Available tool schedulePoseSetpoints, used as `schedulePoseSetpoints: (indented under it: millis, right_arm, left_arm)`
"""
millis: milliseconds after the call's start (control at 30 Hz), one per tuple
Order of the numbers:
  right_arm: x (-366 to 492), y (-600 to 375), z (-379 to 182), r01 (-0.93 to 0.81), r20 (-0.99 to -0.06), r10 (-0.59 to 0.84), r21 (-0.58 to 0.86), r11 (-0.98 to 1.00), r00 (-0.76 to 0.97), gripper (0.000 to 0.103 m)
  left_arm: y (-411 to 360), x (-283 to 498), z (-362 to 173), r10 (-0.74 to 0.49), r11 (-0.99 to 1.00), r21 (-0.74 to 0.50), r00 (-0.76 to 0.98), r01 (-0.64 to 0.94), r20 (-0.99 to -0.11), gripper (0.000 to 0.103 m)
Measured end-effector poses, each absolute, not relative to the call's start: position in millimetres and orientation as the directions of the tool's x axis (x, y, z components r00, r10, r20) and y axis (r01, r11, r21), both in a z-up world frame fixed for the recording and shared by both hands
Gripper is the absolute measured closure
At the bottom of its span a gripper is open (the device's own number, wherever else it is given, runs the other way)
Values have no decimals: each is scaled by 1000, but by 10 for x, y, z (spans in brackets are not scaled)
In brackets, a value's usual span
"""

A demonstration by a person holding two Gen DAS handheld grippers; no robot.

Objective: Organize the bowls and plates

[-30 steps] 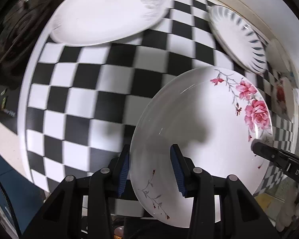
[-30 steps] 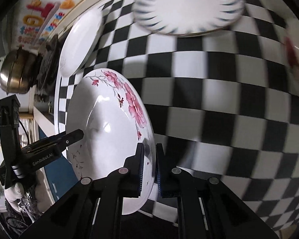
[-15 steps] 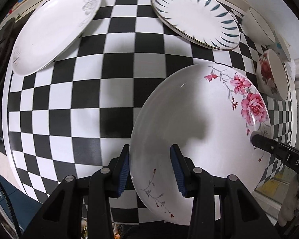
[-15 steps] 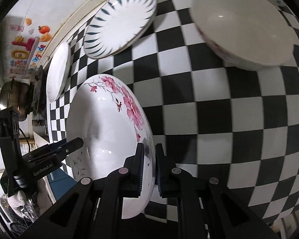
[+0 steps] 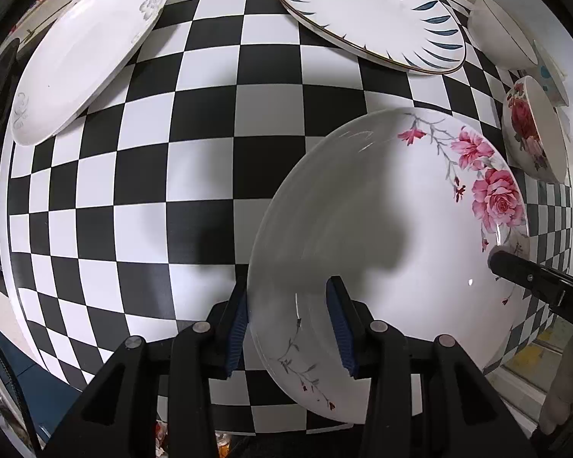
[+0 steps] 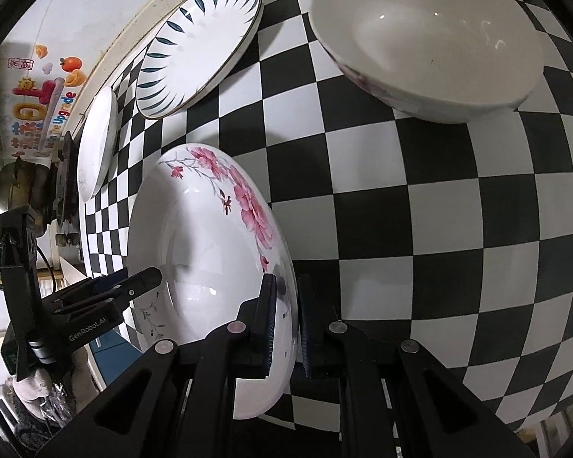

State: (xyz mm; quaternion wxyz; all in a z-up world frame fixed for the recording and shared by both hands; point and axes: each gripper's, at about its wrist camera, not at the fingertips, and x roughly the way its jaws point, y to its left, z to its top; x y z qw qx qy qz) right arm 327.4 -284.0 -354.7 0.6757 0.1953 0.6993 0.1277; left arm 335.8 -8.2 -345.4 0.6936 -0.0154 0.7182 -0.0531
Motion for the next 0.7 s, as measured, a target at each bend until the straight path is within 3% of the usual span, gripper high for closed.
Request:
schedulePoseSetpoints:
  millis: [300, 500, 600, 700]
  right_arm:
    - [3300, -2804, -3683, 110, -896, 441, 433, 895, -62, 86]
    - [3326, -2921, -3425, 160, -901, 429, 415, 896, -63, 82]
    - [3434, -2855, -2983, 125, -900, 435, 435, 892, 28, 71]
    - [3626, -2518, -2550, 75, -870, 468, 483, 873, 152, 40]
  left_arm:
    - [-195, 3349, -3367, -110, 993, -112, -38, 37, -993, 66]
    - [587, 3423, -2537, -125, 988, -133, 100, -80, -987, 65]
    - [1122, 3613, -2225, -94, 982, -120, 173, -145, -980, 58]
    - [1711, 3916, -2186, -61, 976, -100, 200, -192, -978, 57]
